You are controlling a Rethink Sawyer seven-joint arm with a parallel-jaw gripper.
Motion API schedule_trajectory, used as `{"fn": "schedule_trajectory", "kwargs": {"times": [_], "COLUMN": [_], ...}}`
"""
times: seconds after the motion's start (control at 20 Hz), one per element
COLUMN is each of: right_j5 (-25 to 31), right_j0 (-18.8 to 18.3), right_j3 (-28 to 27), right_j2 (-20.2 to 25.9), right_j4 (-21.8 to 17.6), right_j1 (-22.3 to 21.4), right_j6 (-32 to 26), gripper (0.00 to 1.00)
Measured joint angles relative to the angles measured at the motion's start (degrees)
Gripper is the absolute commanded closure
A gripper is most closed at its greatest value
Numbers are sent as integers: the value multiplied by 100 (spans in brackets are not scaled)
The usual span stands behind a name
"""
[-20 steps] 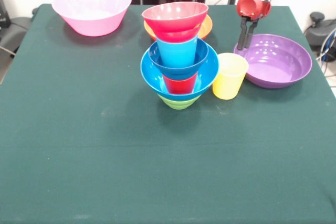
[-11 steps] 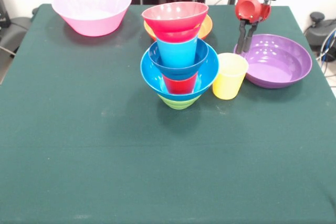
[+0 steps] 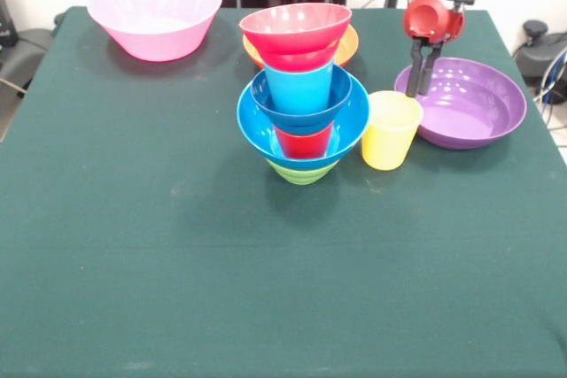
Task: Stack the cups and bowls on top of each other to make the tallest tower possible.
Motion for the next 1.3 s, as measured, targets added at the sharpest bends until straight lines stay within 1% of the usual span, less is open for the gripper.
{"fn": "schedule_trajectory", "kwargs": {"times": [1.3], "right_j5": [0], "right_j0": [0], "right_j3": [-300], "right_j2": [-57], "right_j4": [0], "right_j1": [41], "right_j6": [0], "gripper": [0]}}
